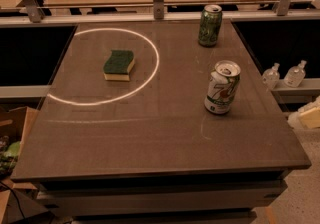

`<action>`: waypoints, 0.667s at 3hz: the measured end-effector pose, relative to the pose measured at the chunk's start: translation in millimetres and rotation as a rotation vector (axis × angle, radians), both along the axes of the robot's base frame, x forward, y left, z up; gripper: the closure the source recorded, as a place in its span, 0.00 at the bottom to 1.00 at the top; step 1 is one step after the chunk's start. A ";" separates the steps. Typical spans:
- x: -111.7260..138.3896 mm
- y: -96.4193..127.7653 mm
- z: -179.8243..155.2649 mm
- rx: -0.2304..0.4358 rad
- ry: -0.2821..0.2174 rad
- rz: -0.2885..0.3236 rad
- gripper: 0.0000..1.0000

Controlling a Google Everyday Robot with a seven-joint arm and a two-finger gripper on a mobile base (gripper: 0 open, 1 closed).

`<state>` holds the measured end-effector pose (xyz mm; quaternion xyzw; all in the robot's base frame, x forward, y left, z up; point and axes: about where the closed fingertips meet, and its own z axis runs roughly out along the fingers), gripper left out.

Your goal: Move 7up can near sponge

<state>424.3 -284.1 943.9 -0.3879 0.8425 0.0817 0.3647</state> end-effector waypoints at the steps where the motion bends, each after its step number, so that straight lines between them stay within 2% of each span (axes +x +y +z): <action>1: 6.3 -15.3 -14.3 0.143 -0.123 0.006 0.00; 2: 5.4 -9.5 -13.3 0.280 -0.243 0.066 0.00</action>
Offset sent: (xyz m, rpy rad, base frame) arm -0.0030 -0.0059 -0.0046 0.4553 -0.4313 0.1745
